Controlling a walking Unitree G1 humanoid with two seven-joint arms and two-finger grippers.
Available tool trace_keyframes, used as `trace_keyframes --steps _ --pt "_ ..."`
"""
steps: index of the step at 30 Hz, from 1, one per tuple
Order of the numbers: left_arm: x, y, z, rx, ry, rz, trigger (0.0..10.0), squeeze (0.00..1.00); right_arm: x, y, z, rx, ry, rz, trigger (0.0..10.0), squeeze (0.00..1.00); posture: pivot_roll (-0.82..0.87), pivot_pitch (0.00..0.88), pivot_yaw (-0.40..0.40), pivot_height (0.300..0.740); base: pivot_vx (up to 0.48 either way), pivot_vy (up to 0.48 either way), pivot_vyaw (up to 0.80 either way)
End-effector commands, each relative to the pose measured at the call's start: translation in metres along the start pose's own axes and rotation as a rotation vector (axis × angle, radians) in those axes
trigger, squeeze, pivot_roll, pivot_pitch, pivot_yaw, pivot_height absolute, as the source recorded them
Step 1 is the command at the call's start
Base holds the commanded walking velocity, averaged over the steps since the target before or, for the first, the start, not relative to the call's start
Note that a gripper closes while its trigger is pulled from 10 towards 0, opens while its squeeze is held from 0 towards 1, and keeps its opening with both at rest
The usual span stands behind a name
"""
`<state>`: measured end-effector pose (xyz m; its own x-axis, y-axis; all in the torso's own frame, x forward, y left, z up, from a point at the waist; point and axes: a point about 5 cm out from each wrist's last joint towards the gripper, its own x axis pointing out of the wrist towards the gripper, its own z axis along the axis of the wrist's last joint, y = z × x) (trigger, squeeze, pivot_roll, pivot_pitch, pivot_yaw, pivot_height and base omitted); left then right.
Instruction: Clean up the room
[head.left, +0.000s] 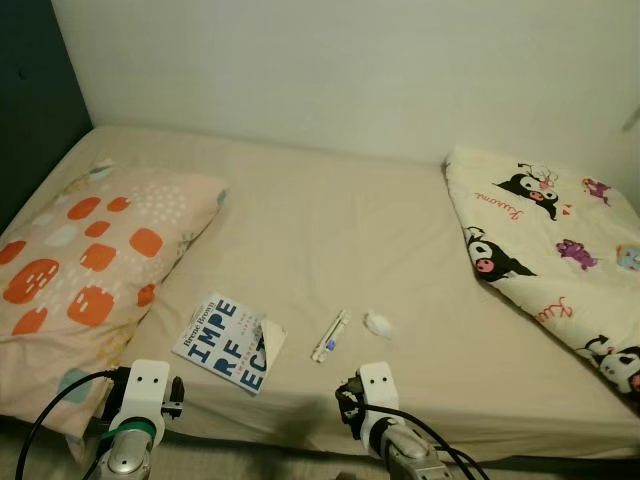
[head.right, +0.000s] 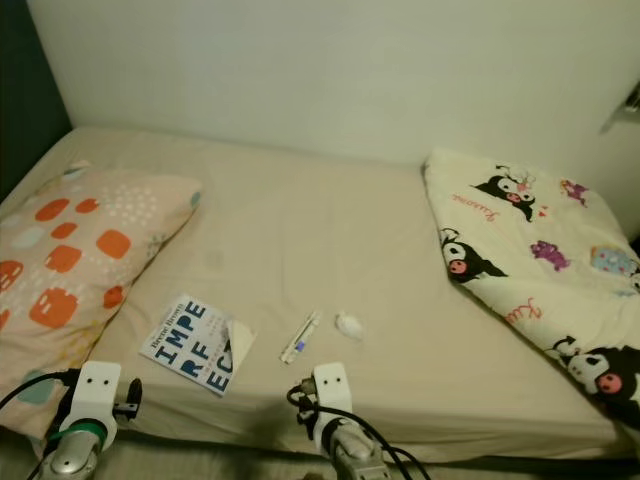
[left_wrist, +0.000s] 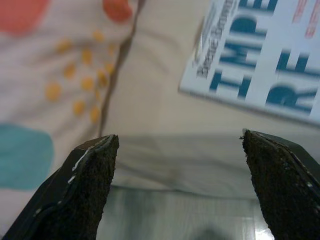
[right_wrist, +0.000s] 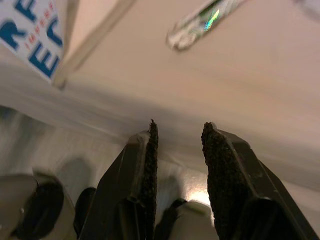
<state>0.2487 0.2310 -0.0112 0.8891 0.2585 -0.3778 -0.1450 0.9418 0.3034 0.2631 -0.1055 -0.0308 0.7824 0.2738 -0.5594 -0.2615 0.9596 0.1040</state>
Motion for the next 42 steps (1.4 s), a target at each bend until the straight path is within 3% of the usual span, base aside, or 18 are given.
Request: trace_keyframes --steps 1,8,18,20,23,25,27,29,32,33,35,36,38,42 --pt "-0.003 -0.002 -0.007 0.006 0.023 -0.009 10.0 0.00 -0.001 -0.002 -0.004 0.008 0.008 -0.005 10.0 0.00 0.09 0.000 -0.046 0.620 0.000 0.000 0.00" --pt "-0.004 -0.001 -0.009 0.003 0.029 0.000 10.0 0.00 0.000 0.001 0.002 -0.001 -0.009 0.014 10.0 0.00 0.09 0.000 -0.055 0.605 0.000 0.000 0.00" --pt "-0.010 0.002 -0.011 -0.010 -0.001 0.046 10.0 0.00 0.009 0.008 0.042 -0.001 -0.139 0.069 10.0 0.00 0.08 0.000 -0.080 0.595 0.000 0.000 0.00" --pt "-0.011 0.003 -0.003 0.006 -0.068 0.049 10.0 0.00 0.012 0.015 0.060 -0.004 -0.195 0.111 10.0 0.00 0.08 0.012 -0.106 0.595 0.000 0.000 0.00" --pt "-0.011 0.003 0.000 0.013 -0.092 0.049 10.0 0.00 0.013 0.017 0.066 -0.005 -0.212 0.125 10.0 0.00 0.08 0.012 -0.106 0.595 0.000 0.000 0.00" --pt "-0.014 0.002 0.008 0.034 -0.153 0.047 10.0 0.00 0.015 0.023 0.088 0.028 -0.287 0.170 10.0 0.00 0.09 0.049 -0.119 0.585 0.000 0.000 0.00" --pt "-0.014 0.002 0.008 0.034 -0.153 0.047 10.0 0.00 0.015 0.023 0.088 0.028 -0.287 0.170 10.0 0.00 0.09 0.049 -0.119 0.585 0.000 0.000 0.00" --pt "-0.021 0.000 0.014 0.052 -0.204 0.032 10.0 0.00 0.016 0.028 0.112 0.065 -0.360 0.213 10.0 0.00 0.11 0.079 -0.132 0.580 0.000 0.000 0.00" --pt "-0.023 -0.001 0.015 0.058 -0.218 0.025 10.0 0.00 0.016 0.030 0.121 0.076 -0.381 0.225 10.0 0.00 0.11 0.079 -0.132 0.580 0.000 0.000 0.00" --pt "-0.033 0.000 0.017 0.087 -0.264 0.014 10.0 0.00 0.017 0.035 0.135 0.080 -0.407 0.219 10.0 0.00 0.15 0.116 -0.159 0.580 0.000 0.000 0.00" --pt "-0.037 0.001 0.018 0.098 -0.282 0.011 10.0 0.00 0.018 0.035 0.139 0.073 -0.414 0.208 10.0 0.00 0.15 0.116 -0.159 0.580 0.000 0.000 0.00" --pt "-0.042 0.004 0.023 0.106 -0.316 0.006 10.0 0.00 0.019 0.037 0.144 0.061 -0.413 0.175 10.0 1.00 0.17 0.152 -0.166 0.580 0.000 0.000 0.00" --pt "-0.042 0.004 0.023 0.106 -0.316 0.006 10.0 0.00 0.019 0.037 0.144 0.061 -0.413 0.175 10.0 1.00 0.17 0.152 -0.166 0.580 0.000 0.000 0.00" --pt "-0.060 0.010 0.041 0.106 -0.399 -0.017 10.0 0.00 0.020 0.042 0.160 0.009 -0.427 0.103 10.0 1.00 0.18 0.203 -0.166 0.580 0.000 0.000 0.00"
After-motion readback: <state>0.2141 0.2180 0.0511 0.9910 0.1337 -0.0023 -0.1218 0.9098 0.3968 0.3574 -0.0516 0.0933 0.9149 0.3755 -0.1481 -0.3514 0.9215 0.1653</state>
